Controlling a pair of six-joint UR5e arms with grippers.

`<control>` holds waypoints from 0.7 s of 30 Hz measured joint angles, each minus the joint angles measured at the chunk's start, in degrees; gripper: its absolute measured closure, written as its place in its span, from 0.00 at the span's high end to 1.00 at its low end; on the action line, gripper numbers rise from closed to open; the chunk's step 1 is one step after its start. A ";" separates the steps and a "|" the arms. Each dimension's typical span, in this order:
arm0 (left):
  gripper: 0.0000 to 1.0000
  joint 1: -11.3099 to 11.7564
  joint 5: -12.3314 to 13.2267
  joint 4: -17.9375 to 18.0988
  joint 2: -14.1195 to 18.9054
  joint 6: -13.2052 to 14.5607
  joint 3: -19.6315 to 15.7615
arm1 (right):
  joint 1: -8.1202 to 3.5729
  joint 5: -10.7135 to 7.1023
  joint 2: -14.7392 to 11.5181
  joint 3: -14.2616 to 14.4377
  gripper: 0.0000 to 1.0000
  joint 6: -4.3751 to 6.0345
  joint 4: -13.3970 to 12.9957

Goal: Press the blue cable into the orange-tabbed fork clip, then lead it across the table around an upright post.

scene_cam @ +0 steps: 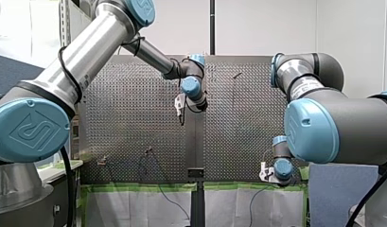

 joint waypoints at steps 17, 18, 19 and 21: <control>0.98 0.00 0.00 0.00 -0.03 0.00 0.00 | 0.00 0.00 0.09 -0.01 0.00 0.00 0.81; 0.98 0.00 0.00 0.00 -0.03 0.00 0.00 | -0.01 0.00 0.09 -0.01 0.00 0.00 0.81; 0.98 0.00 0.00 0.00 -0.03 0.00 0.00 | -0.01 0.00 0.09 0.00 0.00 0.00 0.81; 0.98 0.00 0.00 0.00 -0.03 0.00 0.00 | -0.01 -0.01 0.09 0.00 0.00 0.00 0.81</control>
